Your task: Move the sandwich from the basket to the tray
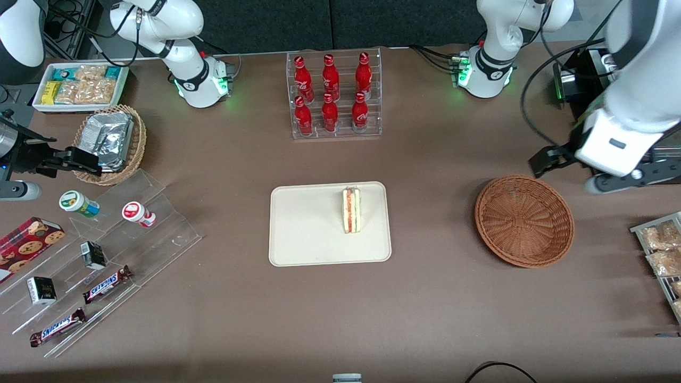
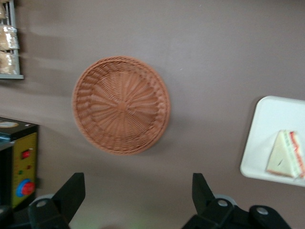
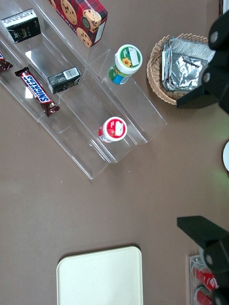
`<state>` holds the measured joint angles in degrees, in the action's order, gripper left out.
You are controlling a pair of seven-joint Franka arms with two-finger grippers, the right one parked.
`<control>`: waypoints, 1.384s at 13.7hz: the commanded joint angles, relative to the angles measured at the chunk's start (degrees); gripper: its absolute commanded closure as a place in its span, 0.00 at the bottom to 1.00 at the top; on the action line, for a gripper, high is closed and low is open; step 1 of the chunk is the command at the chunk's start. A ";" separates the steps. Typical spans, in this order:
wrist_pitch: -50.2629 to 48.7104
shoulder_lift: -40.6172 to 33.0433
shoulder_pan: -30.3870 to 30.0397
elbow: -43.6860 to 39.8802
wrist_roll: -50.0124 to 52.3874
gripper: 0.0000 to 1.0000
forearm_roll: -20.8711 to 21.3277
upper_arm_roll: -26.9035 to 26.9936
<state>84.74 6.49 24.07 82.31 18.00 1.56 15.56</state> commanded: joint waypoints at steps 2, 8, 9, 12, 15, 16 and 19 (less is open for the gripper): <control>-2.82 -2.18 0.45 -0.31 -5.85 0.01 -0.94 4.02; -2.74 -2.36 6.69 -0.31 -8.15 0.00 -1.99 11.68; -2.74 -2.36 5.56 -0.31 -8.33 0.00 -3.21 11.42; -2.83 -2.71 -9.33 -0.31 -8.94 0.00 -4.19 -2.93; -2.83 -2.80 -20.87 -0.31 -8.77 0.00 -4.19 -15.79; -2.92 -3.06 -24.47 -0.22 -8.25 0.00 -4.19 -19.83; -3.62 -3.33 -27.50 -0.31 -7.98 0.00 -3.84 -23.83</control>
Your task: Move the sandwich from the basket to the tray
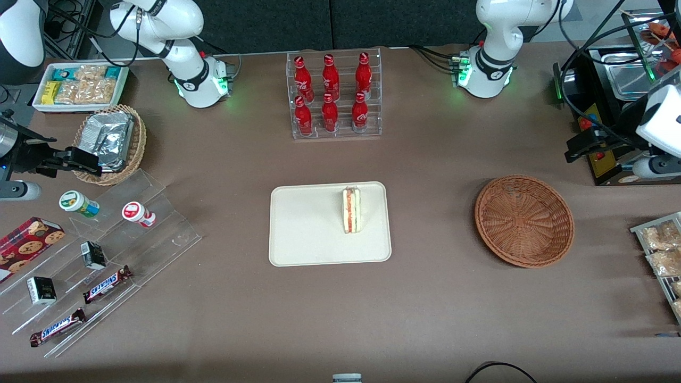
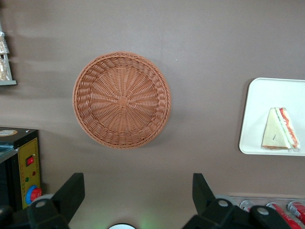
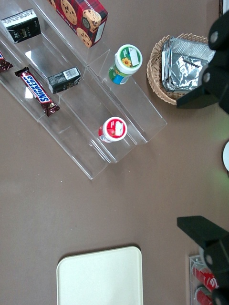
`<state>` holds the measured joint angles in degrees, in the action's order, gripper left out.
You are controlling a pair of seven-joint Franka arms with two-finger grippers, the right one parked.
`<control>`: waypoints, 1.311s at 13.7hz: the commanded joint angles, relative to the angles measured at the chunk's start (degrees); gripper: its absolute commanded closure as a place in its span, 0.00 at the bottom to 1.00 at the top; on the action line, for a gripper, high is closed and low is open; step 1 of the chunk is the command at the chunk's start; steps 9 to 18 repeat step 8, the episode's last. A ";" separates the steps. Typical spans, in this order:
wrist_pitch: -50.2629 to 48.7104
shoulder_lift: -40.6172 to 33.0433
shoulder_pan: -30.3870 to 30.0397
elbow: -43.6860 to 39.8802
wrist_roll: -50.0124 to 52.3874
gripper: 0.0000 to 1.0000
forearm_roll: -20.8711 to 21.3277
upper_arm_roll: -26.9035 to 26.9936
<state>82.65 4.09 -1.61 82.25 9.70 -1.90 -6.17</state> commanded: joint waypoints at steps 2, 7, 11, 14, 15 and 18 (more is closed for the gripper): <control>-1.62 -0.93 -1.47 -0.25 -0.11 0.00 -0.39 -1.83; -1.71 -1.10 0.02 -0.25 -0.55 0.01 0.23 -1.13; -1.71 -1.10 0.29 -0.25 -0.73 0.00 0.23 -0.17; -1.71 -1.10 0.29 -0.25 -0.73 0.00 0.23 -0.17; -1.71 -1.10 0.29 -0.25 -0.73 0.00 0.23 -0.17; -1.71 -1.10 0.29 -0.25 -0.73 0.00 0.23 -0.17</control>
